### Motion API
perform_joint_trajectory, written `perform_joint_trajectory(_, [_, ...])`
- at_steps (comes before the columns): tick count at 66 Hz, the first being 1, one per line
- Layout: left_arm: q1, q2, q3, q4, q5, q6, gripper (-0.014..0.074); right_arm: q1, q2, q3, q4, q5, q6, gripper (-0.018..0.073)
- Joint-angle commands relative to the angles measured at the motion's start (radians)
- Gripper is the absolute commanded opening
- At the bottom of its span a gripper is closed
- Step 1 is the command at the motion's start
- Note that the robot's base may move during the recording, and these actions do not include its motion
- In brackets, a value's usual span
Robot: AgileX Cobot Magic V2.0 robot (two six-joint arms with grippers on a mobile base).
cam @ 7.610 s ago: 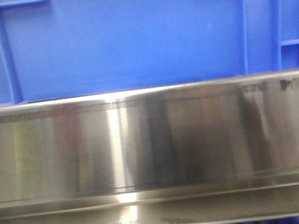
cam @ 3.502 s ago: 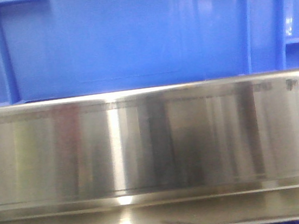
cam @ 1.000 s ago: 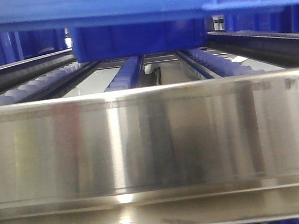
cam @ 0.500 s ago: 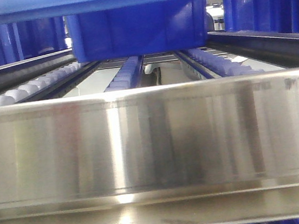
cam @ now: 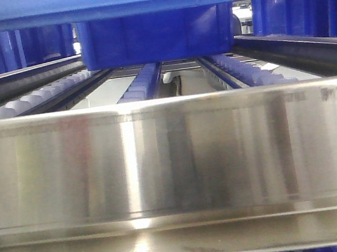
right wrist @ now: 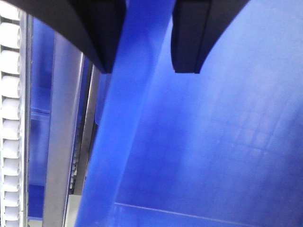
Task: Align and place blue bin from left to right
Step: 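Lift the blue bin with both grippers up off the upper rack shelf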
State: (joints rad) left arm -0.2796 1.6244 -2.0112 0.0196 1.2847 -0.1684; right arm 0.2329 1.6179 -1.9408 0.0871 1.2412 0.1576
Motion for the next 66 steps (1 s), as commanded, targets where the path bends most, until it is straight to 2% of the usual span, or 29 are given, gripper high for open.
perform_joint_trajectory(1, [-0.005, -0.034, -0.015, -0.032, -0.064, 0.002, -0.0111, -0.011, -0.013, -0.013, -0.05, -0.077, 0.009, -0.007])
perform_joint_trajectory(38, [-0.005, -0.034, -0.015, -0.032, -0.064, 0.002, -0.0111, -0.011, -0.013, -0.013, -0.05, -0.18, 0.009, -0.007])
perform_joint_trajectory(66, [-0.005, -0.034, -0.015, -0.032, -0.084, 0.002, -0.0111, -0.011, -0.013, -0.013, -0.05, -0.18, 0.009, -0.007])
